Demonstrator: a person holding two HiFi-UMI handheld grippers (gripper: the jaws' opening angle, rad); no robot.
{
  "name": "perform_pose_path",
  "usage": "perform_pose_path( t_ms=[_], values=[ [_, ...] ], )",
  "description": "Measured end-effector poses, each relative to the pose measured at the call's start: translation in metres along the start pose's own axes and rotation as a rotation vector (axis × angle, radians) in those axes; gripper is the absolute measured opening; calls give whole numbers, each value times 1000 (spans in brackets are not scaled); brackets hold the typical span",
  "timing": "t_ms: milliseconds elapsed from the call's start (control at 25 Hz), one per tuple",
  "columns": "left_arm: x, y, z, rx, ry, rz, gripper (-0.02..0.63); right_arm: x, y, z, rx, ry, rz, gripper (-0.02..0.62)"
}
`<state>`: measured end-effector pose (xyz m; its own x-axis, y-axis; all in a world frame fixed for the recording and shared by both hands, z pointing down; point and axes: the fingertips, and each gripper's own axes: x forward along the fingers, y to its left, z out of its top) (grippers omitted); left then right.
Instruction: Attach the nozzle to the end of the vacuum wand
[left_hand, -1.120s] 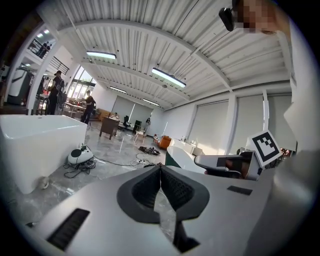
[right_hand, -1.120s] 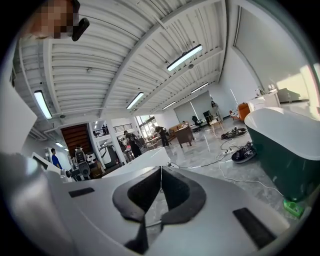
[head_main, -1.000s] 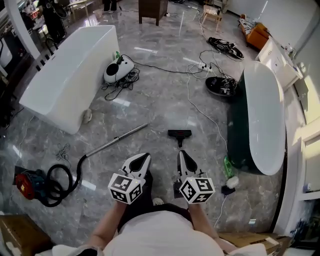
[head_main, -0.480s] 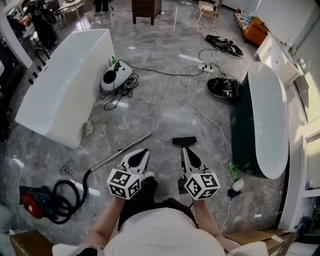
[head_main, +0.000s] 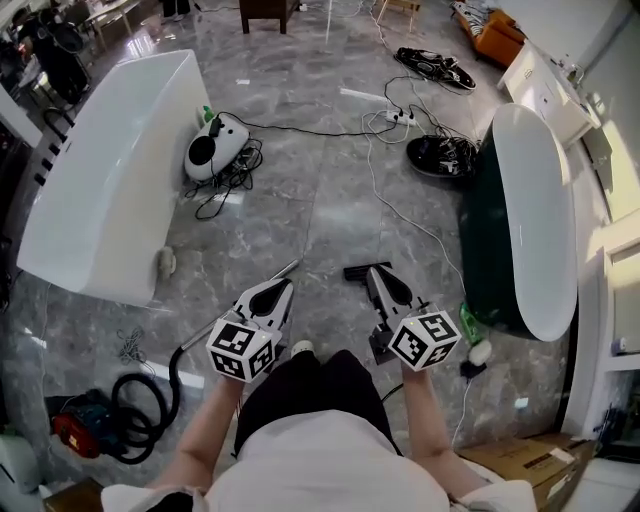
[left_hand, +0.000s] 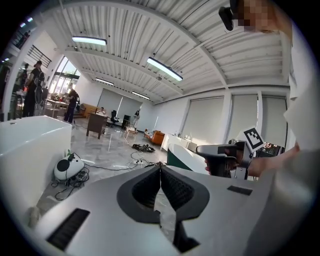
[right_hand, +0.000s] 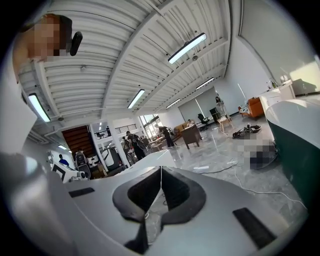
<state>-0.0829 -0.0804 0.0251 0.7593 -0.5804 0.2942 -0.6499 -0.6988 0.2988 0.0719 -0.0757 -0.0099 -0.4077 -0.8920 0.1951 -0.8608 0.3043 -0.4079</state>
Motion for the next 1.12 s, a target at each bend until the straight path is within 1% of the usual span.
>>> perform_pose_path(
  t_ms=[120, 360, 480, 640, 720, 880, 1120],
  values=[
    [9, 5, 1, -8, 5, -9, 11, 5, -18, 8, -12, 28, 10, 14],
    [32, 12, -2, -21, 31, -8, 11, 20, -69, 16, -82, 120, -2, 14],
    [44, 22, -10, -27, 52, 9, 11, 34, -83, 13, -107, 157, 31, 14],
    [60, 42, -16, -50, 54, 61, 11, 53, -92, 3, -126, 190, 107, 14],
    [72, 50, -16, -66, 45, 78, 10, 62, -103, 0, -129, 184, 132, 14],
    [98, 65, -21, -80, 23, 98, 11, 83, -127, -9, -130, 134, 152, 14],
    [131, 85, -62, -60, 33, 122, 11, 106, -160, -47, -104, 102, 170, 14]
  ],
)
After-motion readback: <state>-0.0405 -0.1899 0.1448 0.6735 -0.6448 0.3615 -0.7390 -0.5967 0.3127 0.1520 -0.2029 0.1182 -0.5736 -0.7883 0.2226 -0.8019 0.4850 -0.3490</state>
